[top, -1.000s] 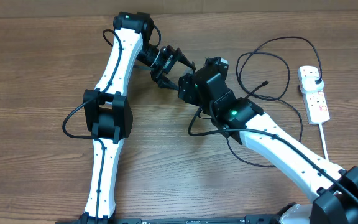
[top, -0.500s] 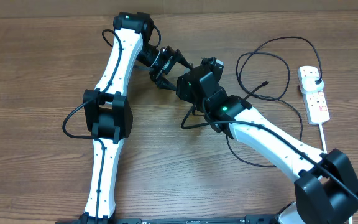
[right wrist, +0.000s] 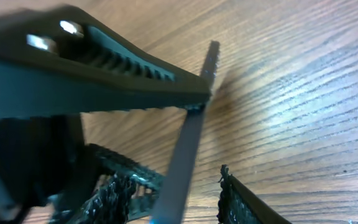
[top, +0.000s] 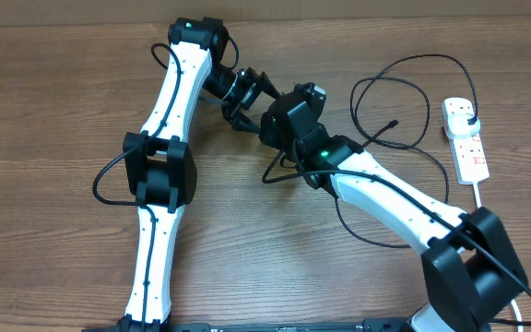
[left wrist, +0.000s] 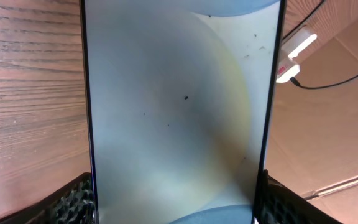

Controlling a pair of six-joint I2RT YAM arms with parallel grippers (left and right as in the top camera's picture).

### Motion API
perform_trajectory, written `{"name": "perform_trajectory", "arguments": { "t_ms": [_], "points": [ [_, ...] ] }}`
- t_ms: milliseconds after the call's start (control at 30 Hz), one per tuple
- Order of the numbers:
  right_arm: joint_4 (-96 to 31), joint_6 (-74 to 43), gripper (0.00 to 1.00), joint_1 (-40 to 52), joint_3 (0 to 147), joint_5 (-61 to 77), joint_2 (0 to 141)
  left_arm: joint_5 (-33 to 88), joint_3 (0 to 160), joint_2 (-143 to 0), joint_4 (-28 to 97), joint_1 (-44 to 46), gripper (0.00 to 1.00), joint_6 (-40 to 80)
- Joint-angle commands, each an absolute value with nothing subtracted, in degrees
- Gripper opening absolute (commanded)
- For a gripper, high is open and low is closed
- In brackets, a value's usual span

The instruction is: Plug charger to phone and switch on socket

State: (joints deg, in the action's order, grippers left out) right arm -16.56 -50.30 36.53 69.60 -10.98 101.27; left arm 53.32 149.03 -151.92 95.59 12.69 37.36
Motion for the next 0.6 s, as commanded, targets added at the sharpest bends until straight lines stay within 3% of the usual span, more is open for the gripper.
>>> {"name": "perform_trajectory", "arguments": {
  "t_ms": [0,567],
  "points": [
    [-16.5,-51.0,0.47,36.7,71.7,-12.0,102.6,53.8,150.9,-151.7,95.5,13.0,0.50,37.5],
    [-15.2,-51.0,0.42,36.6,71.9,-13.5,103.0,50.6,150.9,-151.7,94.2,13.8,0.51,38.4]
  ]
}}
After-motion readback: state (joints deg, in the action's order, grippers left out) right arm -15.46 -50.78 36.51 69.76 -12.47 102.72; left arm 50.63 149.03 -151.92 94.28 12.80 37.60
